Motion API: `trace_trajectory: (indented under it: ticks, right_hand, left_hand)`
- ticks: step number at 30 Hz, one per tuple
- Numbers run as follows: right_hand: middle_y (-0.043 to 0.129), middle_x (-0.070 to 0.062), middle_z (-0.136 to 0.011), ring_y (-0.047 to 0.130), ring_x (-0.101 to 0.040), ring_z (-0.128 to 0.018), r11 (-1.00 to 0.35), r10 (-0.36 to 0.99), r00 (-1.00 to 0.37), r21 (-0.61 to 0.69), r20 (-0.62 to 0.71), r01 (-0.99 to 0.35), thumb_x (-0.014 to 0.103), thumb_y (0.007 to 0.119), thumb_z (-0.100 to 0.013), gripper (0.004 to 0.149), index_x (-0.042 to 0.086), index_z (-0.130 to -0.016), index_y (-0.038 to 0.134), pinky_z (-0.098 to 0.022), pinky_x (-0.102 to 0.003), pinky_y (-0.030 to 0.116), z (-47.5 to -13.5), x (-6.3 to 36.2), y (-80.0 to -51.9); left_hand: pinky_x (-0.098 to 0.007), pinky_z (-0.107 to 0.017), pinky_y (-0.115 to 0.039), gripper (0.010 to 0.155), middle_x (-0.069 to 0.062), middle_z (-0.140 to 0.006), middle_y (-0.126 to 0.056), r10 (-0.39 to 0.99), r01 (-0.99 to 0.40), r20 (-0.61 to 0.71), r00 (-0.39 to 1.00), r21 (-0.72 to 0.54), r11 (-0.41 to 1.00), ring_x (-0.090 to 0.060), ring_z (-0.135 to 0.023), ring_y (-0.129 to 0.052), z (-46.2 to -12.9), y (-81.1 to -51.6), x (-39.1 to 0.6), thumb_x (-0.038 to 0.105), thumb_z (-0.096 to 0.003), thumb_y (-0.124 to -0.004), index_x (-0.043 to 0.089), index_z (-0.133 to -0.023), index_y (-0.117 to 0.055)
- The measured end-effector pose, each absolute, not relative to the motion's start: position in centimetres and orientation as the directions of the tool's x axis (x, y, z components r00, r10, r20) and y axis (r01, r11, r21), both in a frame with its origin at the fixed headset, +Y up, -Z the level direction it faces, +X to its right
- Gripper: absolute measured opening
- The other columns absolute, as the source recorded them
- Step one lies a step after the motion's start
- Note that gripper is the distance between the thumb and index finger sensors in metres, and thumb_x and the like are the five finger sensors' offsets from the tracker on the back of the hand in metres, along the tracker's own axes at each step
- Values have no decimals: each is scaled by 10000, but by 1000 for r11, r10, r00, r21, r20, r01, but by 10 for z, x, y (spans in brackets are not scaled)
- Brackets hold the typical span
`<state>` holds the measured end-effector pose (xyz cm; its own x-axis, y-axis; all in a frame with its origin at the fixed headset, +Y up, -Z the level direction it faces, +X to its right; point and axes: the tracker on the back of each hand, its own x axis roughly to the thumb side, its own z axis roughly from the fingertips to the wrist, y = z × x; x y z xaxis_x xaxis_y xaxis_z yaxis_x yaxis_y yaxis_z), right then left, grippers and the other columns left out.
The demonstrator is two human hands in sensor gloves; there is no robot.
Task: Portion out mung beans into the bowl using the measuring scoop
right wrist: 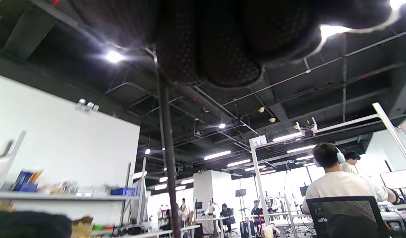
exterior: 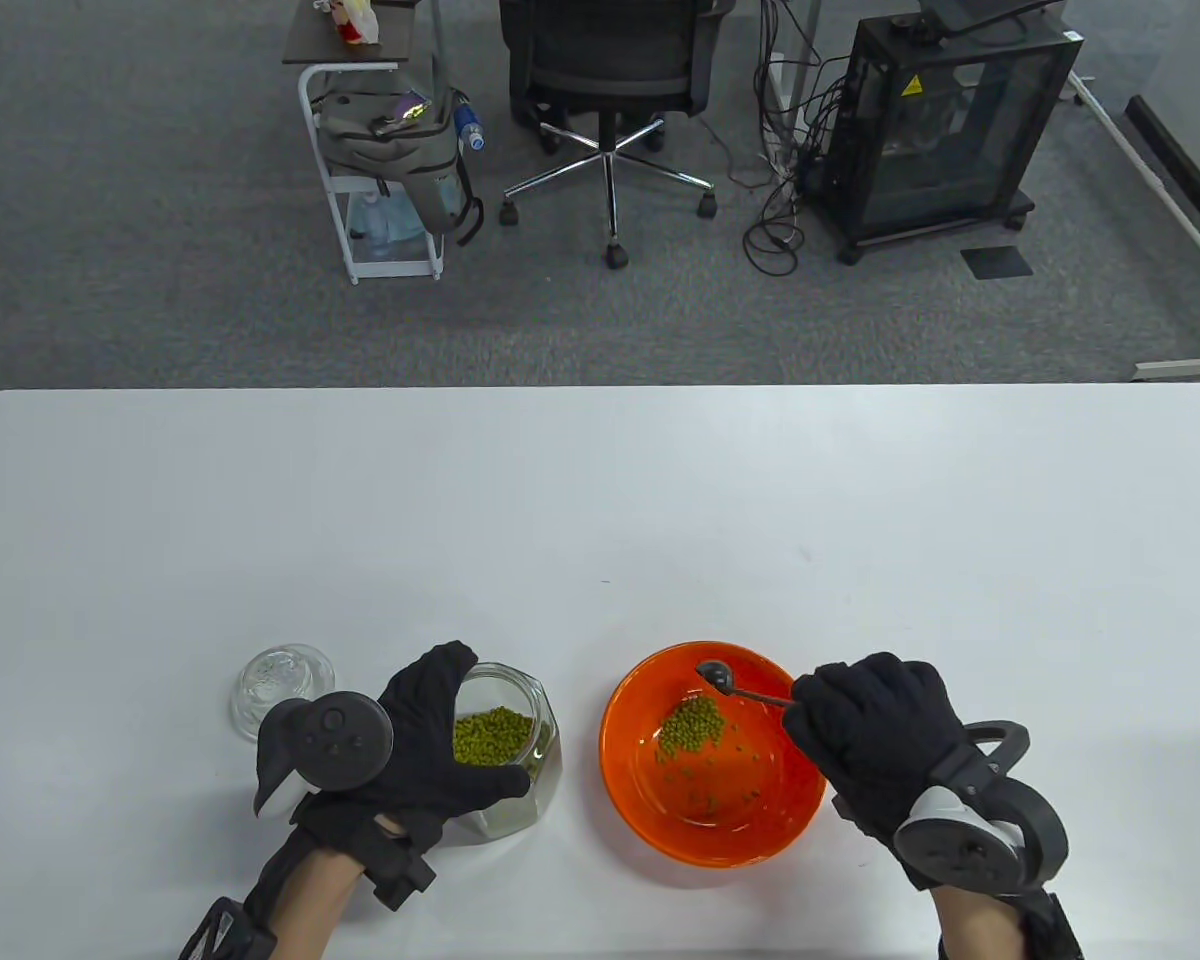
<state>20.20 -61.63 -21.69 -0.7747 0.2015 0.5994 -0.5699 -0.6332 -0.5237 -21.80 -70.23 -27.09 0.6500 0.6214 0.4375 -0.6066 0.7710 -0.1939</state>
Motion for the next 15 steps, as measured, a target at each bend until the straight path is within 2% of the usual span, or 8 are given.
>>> trace_trajectory:
  ticks: [4, 9, 15]
  right_hand:
    - [1009, -133, -554, 958, -310, -402, -574, 326, -744, -503, 583, -646, 445, 810, -462, 421, 96, -627, 977, -344, -456, 825, -222, 214, -616]
    - [1024, -120, -504, 974, -280, -347, -497, 515, -703, -498, 491, -711, 458, 806, -467, 422, 98, -598, 983, -298, -430, 845, -232, 228, -621]
    - [1031, -114, -465, 980, -265, -304, -385, 736, -554, -433, 389, -815, 460, 804, -470, 422, 94, -575, 987, -261, -414, 854, -250, 243, -637]
  left_hand:
    - [-707, -721, -552, 1268, -298, -1139, -401, 620, -606, 438, 651, -194, 772, -593, -1021, -548, -271, -702, -218, 851, -374, -899, -3, -1096, -301]
    - [-708, -720, -551, 1271, -299, -1139, -403, 620, -605, 438, 651, -193, 772, -593, -1022, -548, -271, -702, -218, 852, -372, -899, -4, -1096, -302]
    - [-708, -720, -553, 1273, -299, -1138, -405, 617, -604, 440, 652, -191, 774, -594, -1020, -551, -271, -702, -218, 855, -370, -899, -7, -1095, -304]
